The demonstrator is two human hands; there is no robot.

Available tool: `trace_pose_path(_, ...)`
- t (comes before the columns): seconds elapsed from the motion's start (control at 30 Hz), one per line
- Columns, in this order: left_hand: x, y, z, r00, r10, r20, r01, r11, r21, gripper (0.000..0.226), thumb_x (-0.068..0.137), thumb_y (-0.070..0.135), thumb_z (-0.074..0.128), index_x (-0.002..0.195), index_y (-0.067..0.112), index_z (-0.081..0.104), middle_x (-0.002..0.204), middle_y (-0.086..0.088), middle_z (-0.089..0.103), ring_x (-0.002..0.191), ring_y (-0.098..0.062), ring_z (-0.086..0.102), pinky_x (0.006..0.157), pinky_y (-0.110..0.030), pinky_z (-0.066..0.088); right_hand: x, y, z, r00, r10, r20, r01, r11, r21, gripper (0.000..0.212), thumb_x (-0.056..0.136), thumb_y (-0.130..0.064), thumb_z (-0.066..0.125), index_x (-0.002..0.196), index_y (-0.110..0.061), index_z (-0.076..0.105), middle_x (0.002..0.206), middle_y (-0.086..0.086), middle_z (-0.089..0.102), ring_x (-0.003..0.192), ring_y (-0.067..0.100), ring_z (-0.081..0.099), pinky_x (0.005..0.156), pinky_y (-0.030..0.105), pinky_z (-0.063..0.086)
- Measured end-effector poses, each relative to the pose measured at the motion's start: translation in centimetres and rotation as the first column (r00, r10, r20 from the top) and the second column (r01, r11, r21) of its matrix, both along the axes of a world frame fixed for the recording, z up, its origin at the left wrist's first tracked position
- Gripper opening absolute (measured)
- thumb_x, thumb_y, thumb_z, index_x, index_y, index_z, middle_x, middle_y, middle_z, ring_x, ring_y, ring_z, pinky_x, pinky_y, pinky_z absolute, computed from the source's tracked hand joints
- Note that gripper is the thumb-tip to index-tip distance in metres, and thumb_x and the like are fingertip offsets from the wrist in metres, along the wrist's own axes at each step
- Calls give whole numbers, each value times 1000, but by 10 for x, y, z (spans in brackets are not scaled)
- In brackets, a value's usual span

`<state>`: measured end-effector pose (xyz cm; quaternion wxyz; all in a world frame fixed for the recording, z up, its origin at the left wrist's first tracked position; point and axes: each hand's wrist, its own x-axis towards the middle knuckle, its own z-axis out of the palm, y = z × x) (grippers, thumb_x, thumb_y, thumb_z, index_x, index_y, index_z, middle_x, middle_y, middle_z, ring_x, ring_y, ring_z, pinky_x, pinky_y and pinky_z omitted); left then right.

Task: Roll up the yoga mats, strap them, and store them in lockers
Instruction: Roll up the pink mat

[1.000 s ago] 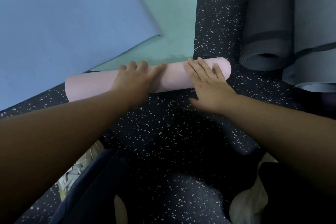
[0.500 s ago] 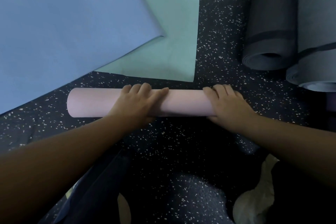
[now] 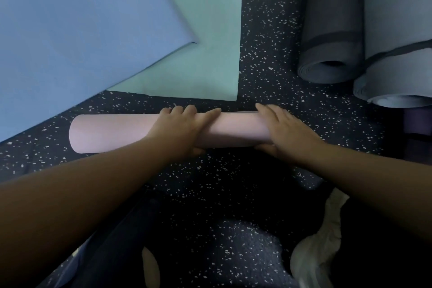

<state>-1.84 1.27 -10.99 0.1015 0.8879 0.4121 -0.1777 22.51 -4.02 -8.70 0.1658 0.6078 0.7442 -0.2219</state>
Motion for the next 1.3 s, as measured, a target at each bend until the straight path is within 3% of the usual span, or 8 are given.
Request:
trace_pose_path(0.13,9,0,2,998,58,-34,-59,997,-49,96,75,68,62,146,36,7,130,-8,46,115,-31,50,93,-47,41,34,-25,8,979,-181,-95,186,981,50,70,83,-36,65,139,-8,34,142,11,30,128,29,36,104,47,38)
trace_pose_path(0.27,10,6,3,997,70,-34,-73,994,-85,93,72,70,63,144,34,16,124,-8,50,112,-31,53,91,-45,42,60,-58,7,998,-49,44,51,998,-43,51,86,-35,61,127,-8,48,129,11,44,119,28,45,98,43,43)
trace_pose_path(0.47,14,13,4,996,87,-36,-92,982,-164,93,68,69,67,141,33,23,128,-5,50,116,-29,51,90,-45,43,57,-97,-10,993,85,81,-58,954,-295,63,94,-45,47,148,-22,25,151,5,23,135,22,30,106,33,36)
trace_pose_path(0.6,17,15,7,994,98,-47,-105,978,-183,91,67,68,68,138,31,27,120,-4,54,111,-28,55,87,-42,42,43,-100,-16,986,106,130,-58,942,-330,69,96,-47,43,152,-30,7,150,11,14,135,30,26,106,37,37)
trace_pose_path(0.87,18,8,6,995,79,-64,-86,991,-101,88,68,66,65,138,29,29,120,-5,54,110,-28,54,91,-44,41,29,-83,-15,991,116,-74,-130,967,-220,70,94,-28,45,152,-29,8,152,3,23,133,23,33,104,33,36)
trace_pose_path(1.07,17,6,5,994,91,-63,-98,989,-111,93,67,67,66,141,30,25,125,-4,51,113,-29,52,93,-45,41,24,-73,-22,981,193,17,-183,951,-250,66,94,-27,43,153,-30,14,159,3,9,147,22,6,116,37,17)
trace_pose_path(1.17,17,6,4,994,92,-53,-97,988,-117,91,67,66,67,140,30,27,124,-4,52,112,-29,53,92,-45,42,27,-66,-22,983,184,12,-178,964,-196,66,92,-23,45,152,-21,19,157,1,17,145,22,13,115,36,22)
trace_pose_path(1.3,17,8,5,996,73,-55,-80,989,-123,96,66,71,66,142,29,25,126,-5,52,113,-29,53,92,-44,43,39,-59,-20,993,102,-58,-108,988,-111,58,87,-16,46,145,-11,39,146,8,40,128,31,42,103,42,40)
